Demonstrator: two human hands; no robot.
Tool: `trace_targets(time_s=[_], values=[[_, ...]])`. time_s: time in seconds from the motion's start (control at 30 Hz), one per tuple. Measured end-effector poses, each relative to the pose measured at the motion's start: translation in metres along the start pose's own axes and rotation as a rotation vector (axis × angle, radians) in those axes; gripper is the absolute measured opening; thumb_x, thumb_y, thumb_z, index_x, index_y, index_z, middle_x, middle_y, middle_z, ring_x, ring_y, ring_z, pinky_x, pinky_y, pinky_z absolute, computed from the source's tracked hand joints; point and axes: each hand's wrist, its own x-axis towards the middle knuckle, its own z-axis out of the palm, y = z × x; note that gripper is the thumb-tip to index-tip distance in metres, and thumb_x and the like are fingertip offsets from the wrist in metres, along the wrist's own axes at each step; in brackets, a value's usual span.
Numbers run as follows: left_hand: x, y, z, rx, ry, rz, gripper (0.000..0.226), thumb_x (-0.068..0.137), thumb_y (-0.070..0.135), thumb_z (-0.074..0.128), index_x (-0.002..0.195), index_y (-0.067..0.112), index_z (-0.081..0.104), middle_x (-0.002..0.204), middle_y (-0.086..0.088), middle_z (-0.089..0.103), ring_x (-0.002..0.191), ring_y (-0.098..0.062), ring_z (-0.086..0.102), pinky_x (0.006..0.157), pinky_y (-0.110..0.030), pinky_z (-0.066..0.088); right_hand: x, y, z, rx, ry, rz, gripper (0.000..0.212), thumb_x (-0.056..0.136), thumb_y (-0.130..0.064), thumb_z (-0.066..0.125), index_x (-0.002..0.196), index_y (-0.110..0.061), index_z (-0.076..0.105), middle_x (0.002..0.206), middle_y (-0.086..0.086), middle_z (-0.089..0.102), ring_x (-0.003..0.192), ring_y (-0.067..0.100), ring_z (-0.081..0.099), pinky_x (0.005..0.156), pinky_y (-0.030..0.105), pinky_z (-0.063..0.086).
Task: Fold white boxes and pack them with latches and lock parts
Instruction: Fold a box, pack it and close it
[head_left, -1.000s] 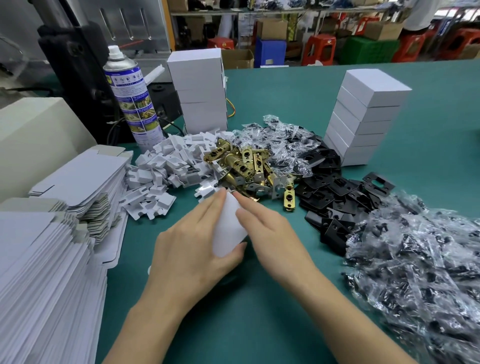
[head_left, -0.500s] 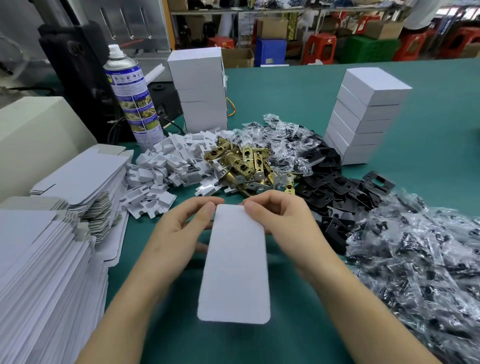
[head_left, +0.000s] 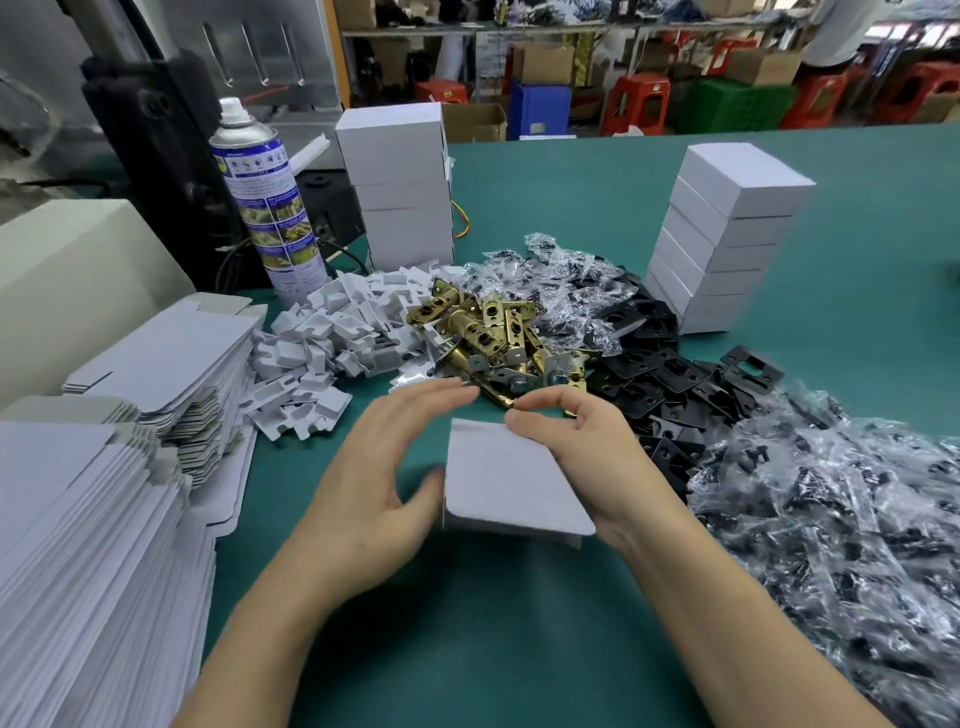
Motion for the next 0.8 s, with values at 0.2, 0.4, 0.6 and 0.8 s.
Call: trace_targets(time_s=[0.2, 0.4, 0.6, 0.8], values=[[0.001, -0.002, 0.003, 0.012, 0.012, 0.162, 0.053, 0.076, 0.01, 0.091, 0.119, 0.036, 0.073, 0.124, 0.022, 0.072, 0.121, -0.005, 0.066, 0.104, -0.03, 0.051, 0.002, 0.0, -0.002, -0.045, 0.01, 0.041, 0.026, 0.091, -0.013, 0.077, 0.113, -0.014, 0.064, 0.065, 0.002, 0.074, 0.052, 0.011, 0.066, 0.043, 0.019, 0.046], [0.0, 0.0, -0.004, -0.087, 0.054, 0.069, 0.037, 0.074, 0.055, 0.083, 0.109, 0.059, 0.072, 0.101, 0.027, 0.076, 0.095, -0.004, 0.073, 0.084, -0.021, 0.054, -0.002, 0.002, 0.003, -0.427, 0.053, -0.236, 0.011, 0.098, -0.019, 0.065, 0.091, -0.022, 0.071, 0.088, 0.015, 0.074, 0.075, 0.028, 0.066, 0.072, 0.04, 0.054], [0.0, -0.009, 0.001, -0.158, -0.136, -0.045, 0.032, 0.072, 0.052, 0.082, 0.1, 0.061, 0.073, 0.094, 0.023, 0.078, 0.087, 0.0, 0.073, 0.075, -0.019, 0.057, 0.015, -0.016, -0.001, -0.701, 0.253, -0.62, 0.014, 0.093, -0.032, 0.068, 0.105, -0.026, 0.065, 0.094, -0.011, 0.066, 0.079, 0.004, 0.06, 0.076, 0.033, 0.052], [0.0, -0.019, 0.005, -0.193, -0.194, -0.103, 0.034, 0.073, 0.045, 0.084, 0.106, 0.052, 0.076, 0.099, 0.02, 0.079, 0.094, 0.002, 0.074, 0.078, -0.011, 0.052, 0.059, -0.037, 0.01, -1.321, 0.135, -0.694, 0.038, 0.09, -0.033, 0.074, 0.123, -0.028, 0.056, 0.112, -0.003, 0.057, 0.096, 0.023, 0.055, 0.07, 0.035, 0.041]])
